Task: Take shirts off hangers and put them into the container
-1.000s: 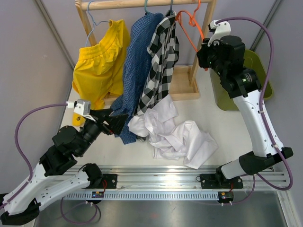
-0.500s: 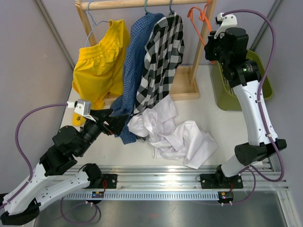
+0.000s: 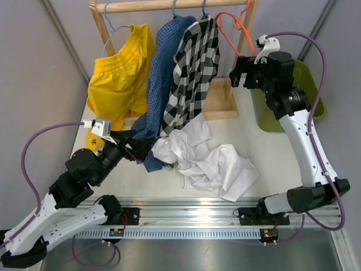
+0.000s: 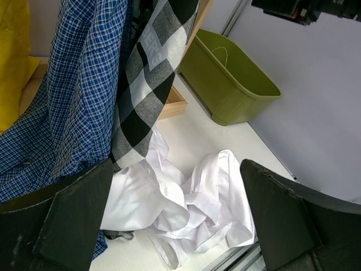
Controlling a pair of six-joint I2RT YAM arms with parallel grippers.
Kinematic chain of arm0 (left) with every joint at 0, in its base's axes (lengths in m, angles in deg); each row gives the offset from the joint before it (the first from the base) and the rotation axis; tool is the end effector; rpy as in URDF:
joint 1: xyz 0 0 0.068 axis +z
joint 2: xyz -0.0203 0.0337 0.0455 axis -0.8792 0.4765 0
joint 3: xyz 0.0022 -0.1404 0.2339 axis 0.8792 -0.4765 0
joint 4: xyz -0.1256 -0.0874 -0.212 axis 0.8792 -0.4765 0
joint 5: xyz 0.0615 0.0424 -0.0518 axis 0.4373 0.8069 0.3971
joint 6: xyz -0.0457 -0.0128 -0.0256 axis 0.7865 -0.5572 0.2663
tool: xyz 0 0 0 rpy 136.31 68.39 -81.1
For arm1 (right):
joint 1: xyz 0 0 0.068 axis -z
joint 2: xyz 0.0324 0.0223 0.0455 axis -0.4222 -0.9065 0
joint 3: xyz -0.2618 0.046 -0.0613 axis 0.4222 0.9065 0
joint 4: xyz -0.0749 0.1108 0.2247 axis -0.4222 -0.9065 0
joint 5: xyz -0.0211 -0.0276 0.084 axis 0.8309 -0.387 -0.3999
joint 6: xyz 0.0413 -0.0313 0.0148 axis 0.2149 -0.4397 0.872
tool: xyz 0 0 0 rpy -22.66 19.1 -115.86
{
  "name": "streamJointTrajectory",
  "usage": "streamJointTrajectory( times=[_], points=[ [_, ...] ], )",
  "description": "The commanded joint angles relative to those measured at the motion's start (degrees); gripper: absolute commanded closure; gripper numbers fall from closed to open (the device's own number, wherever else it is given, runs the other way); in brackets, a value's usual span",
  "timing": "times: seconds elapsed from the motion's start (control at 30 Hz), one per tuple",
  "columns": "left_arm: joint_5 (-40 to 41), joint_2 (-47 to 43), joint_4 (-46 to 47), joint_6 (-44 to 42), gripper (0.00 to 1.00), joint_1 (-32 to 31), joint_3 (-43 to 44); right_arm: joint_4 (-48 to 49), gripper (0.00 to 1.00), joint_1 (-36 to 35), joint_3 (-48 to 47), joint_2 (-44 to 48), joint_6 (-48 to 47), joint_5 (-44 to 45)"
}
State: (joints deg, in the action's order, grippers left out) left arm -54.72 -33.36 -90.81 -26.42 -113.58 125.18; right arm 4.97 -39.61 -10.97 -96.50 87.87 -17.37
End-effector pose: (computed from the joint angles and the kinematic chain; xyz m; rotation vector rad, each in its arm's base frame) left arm 0.0714 -0.0733 0.3910 0.1306 1.6025 -0.7932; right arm 0.2995 0.0778 0.4806 -0.1524 1.8170 0.2289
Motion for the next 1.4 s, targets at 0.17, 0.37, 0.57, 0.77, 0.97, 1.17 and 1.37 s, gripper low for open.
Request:
streamJointTrajectory(
  times=[0.17,0.37,0.57,0.77,0.97,1.17,1.37],
  points=[
    [-1.45,1.22,3.26,0.84,0.01,0.09,0.52,0.05,0.01,-7.41,18.96,18.71,6.09,-4.43],
    [-1.54,1.40,2.65,0.84,0.01,0.09,0.70,1.47,0.01,-25.14,40.50,24.53,14.17,3.30],
    [-1.45,1.40,2.56,1.19,0.01,0.09,0.70,1.21,0.00,-35.90,56.06,21.81,27.70,12.44],
    [-1.80,1.75,2.56,1.63,0.01,0.09,0.52,-4.59,0.00,-37.05,61.00,25.58,42.64,28.34],
    [-1.98,1.83,2.12,1.89,0.01,0.09,0.88,-1.18,0.00,-37.05,64.42,22.34,46.61,33.72],
    [-1.98,1.48,1.68,2.42,0.01,0.09,0.87,5.86,0.01,-37.05,66.36,13.21,49.69,33.37],
    [-1.72,0.69,1.24,2.51,0.01,0.09,0.70,10.87,0.24,-36.96,67.68,8.89,50.39,31.79]
  ],
)
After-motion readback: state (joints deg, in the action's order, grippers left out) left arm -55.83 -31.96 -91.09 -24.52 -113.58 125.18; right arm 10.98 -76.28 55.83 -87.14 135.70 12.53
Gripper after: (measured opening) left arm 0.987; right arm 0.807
